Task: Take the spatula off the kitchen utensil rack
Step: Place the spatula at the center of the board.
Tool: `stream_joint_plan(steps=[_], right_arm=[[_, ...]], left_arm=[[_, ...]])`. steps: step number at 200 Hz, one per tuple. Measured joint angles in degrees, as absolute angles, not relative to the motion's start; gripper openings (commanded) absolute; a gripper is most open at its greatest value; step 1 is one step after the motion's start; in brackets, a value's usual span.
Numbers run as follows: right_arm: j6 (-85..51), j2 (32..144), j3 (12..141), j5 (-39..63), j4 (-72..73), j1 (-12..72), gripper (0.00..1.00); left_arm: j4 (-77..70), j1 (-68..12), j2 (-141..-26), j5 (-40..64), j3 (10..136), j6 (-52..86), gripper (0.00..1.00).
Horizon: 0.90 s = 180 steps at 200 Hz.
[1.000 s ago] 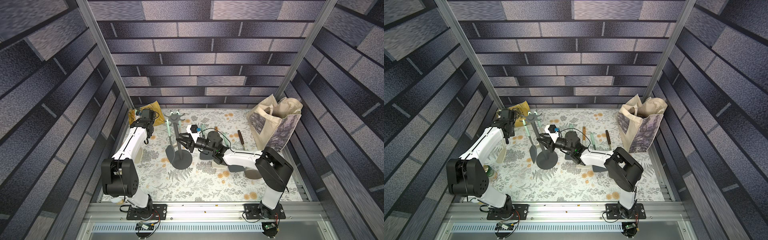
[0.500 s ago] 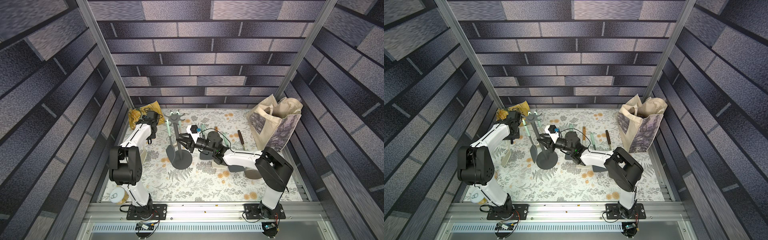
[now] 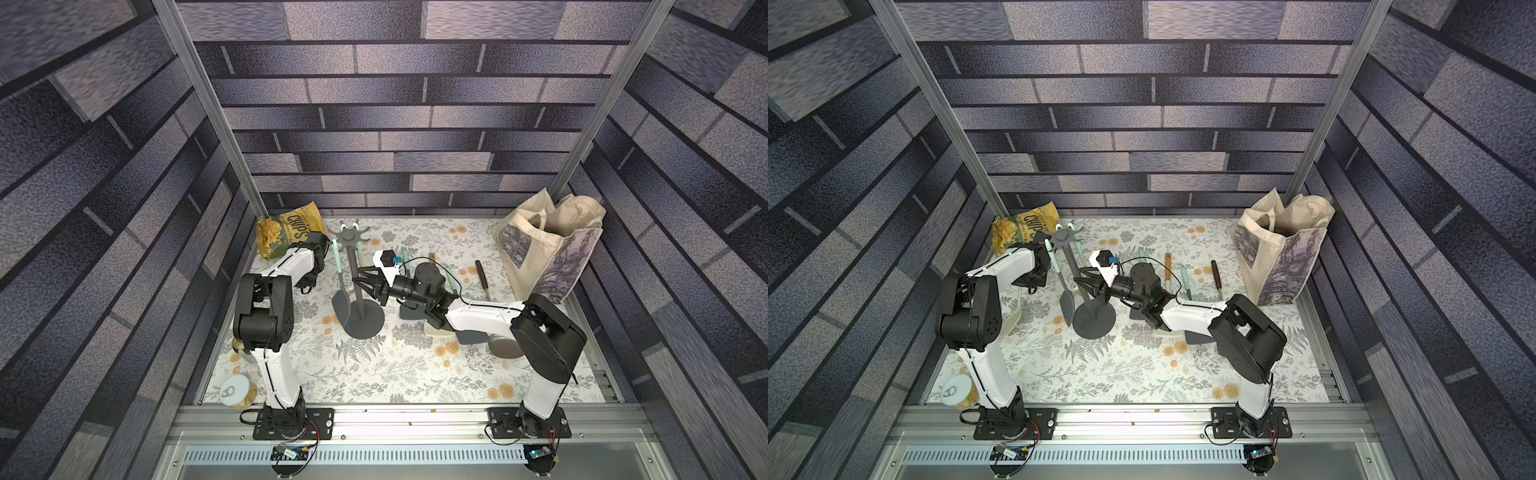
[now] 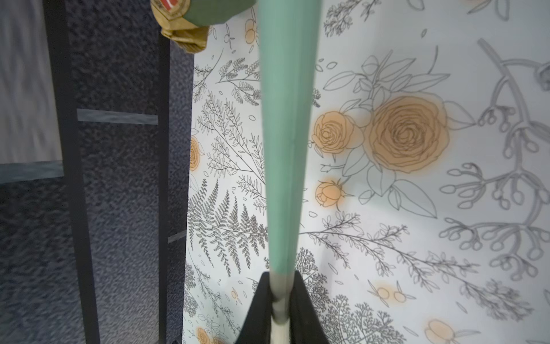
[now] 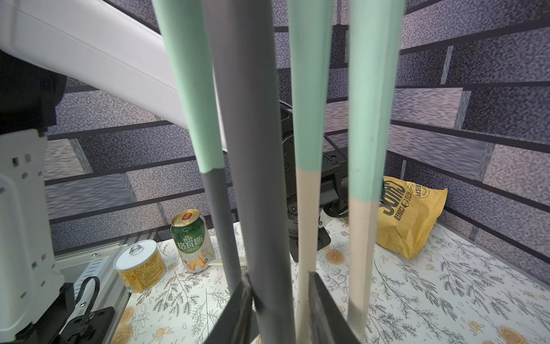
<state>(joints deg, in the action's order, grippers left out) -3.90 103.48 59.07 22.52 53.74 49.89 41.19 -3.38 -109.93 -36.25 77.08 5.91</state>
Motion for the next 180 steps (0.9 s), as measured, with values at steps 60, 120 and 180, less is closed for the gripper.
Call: stream_joint_plan(steps=[60,120,180], right_arm=[[-3.75,103.48,59.07,22.55,53.12,49.89,0.34],[-3.75,103.48,59.07,22.52,52.56,49.89,0.34],[-3.73,103.48,59.07,22.52,52.49,49.89,0.34]], left_arm=[[41.15,-3.01,-113.67,-37.54,77.43,4.43,0.0],[41.17,-1.87,-114.02,-39.33,77.43,3.81,0.0],[40.84,-1.89,-116.46,-42.17,77.43,2.94,0.04]])
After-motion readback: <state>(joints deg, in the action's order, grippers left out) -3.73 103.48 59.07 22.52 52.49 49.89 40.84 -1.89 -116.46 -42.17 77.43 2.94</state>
